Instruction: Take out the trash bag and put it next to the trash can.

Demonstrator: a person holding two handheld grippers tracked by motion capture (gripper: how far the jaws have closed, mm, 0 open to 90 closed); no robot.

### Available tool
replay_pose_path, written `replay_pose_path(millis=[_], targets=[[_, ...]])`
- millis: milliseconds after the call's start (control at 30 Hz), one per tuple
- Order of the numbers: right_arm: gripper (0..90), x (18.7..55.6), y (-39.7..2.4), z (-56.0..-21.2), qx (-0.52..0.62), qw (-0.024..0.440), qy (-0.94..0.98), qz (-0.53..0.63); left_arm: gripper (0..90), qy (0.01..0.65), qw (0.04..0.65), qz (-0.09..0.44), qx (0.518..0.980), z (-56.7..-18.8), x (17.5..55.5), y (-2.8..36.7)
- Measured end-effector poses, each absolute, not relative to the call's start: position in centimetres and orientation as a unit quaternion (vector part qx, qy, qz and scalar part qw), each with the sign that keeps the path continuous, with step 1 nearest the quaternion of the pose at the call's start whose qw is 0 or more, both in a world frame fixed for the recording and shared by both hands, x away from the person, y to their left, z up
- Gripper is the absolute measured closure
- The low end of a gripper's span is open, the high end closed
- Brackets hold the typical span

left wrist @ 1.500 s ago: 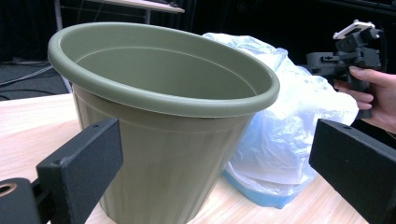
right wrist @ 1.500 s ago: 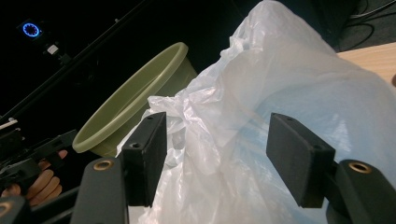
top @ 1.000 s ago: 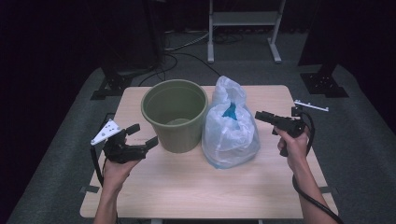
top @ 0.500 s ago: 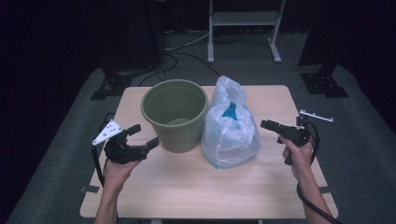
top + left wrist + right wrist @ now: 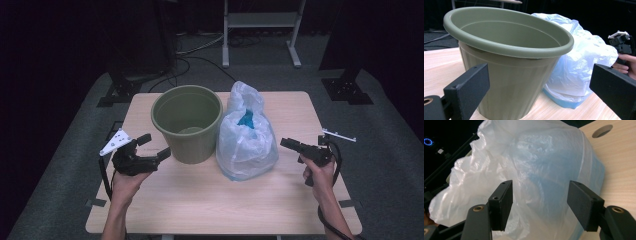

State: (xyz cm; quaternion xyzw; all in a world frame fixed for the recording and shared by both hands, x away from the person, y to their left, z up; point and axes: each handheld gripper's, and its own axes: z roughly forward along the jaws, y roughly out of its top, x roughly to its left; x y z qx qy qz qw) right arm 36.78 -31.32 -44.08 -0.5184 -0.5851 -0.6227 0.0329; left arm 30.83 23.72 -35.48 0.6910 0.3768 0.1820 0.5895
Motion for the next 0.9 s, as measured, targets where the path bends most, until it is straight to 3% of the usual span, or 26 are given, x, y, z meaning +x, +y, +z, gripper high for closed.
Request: replay_pose_path(millis=[900], targets=[[35.5,34.4,-31.4,-47.3,-0.527,0.024,-0.596,-0.605,1.6,0.374,0.587,0.181,0.694,-35.6,30.8,23.5]])
